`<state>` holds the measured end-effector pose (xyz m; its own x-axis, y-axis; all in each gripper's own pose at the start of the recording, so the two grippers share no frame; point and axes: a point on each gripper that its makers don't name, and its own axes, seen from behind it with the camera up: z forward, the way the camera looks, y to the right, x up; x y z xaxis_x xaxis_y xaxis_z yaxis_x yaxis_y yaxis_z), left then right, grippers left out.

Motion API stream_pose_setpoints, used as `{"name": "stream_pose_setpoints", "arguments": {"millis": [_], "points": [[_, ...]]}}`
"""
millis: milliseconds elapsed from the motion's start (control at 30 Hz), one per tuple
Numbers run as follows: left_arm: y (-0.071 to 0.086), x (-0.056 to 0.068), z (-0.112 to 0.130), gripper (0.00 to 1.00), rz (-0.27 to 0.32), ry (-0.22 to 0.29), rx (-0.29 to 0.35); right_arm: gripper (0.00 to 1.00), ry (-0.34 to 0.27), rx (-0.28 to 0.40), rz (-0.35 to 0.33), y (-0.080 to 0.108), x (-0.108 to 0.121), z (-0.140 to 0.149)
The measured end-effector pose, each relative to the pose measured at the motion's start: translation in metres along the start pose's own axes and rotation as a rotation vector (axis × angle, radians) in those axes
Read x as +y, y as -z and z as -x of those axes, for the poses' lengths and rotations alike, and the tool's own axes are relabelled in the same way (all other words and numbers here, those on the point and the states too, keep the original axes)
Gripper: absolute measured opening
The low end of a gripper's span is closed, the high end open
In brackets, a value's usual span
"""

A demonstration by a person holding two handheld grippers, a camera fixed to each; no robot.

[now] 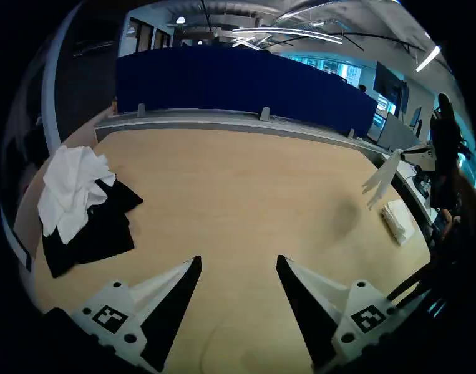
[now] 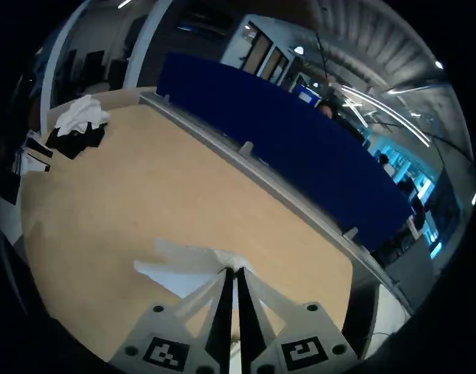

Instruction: Fold towel

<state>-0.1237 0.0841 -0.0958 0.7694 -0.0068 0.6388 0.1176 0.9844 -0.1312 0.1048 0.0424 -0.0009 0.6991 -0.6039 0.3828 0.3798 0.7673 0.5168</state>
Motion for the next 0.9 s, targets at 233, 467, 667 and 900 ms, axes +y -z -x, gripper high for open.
{"name": "stream_pose_setpoints", "arguments": {"millis": [233, 467, 667, 900], "points": [[-0.003, 0.005, 0.001, 0.89, -0.001, -0.009, -0.011, 0.04, -0.015, -0.030, 0.044, 0.007, 0.038, 0.024], [-0.005, 0.012, 0.001, 0.89, -0.001, -0.019, -0.018, 0.04, -0.020, -0.061, 0.077, 0.011, 0.070, 0.047], [-0.004, 0.015, 0.000, 0.89, -0.003, -0.025, -0.023, 0.04, -0.030, -0.085, 0.095, 0.014, 0.089, 0.065], [-0.004, 0.020, -0.001, 0.89, -0.002, -0.034, -0.028, 0.04, -0.049, -0.100, 0.105, 0.018, 0.096, 0.081]]}}
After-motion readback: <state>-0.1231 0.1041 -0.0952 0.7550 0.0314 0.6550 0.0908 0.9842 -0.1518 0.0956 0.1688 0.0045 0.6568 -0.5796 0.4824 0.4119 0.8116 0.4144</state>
